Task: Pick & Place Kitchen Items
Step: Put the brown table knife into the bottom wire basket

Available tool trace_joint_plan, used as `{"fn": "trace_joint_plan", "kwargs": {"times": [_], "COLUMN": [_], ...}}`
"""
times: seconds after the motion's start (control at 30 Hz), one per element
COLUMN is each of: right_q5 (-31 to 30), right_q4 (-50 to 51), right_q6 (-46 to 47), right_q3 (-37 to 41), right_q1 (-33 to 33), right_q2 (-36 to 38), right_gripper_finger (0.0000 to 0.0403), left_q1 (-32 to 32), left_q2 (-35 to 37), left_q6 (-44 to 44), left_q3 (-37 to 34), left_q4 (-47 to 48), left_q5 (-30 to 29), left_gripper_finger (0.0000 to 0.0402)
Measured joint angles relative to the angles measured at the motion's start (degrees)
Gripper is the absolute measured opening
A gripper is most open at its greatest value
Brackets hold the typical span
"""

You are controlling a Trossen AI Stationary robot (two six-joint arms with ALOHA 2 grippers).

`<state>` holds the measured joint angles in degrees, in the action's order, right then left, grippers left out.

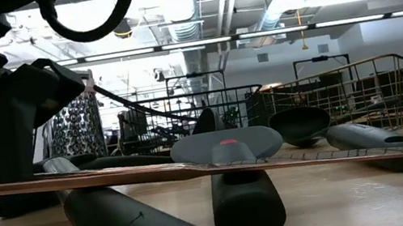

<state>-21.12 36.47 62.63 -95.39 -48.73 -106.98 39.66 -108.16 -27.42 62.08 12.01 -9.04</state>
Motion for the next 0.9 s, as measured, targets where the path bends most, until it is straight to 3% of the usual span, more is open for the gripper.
{"fn": "trace_joint_plan", "kwargs": {"times": [0.23, 0.63, 0.9], "right_q5": [-0.02, -0.04, -0.04], "right_q4": [0.00, -0.02, -0.05], "right_q6": [0.30, 1.92, 1.95], "right_q3": [0.00, 0.00, 0.00], "right_q1": [0.00, 0.00, 0.00], "right_q2": [0.00, 0.00, 0.00], "right_gripper_finger": [0.0317, 0.0317, 0.0317], "left_q1": [-1.56, -5.02, -5.82], "left_q2": [-0.11, -0.13, 0.04], "left_q6": [-1.39, -2.60, -4.56], "left_q3": [0.00, 0.00, 0.00], "left_q4": [0.59, 1.70, 1.58], "left_q5": [1.06, 7.53, 8.05], "left_gripper_finger": [0.0180, 0.0027, 0.0027]}}
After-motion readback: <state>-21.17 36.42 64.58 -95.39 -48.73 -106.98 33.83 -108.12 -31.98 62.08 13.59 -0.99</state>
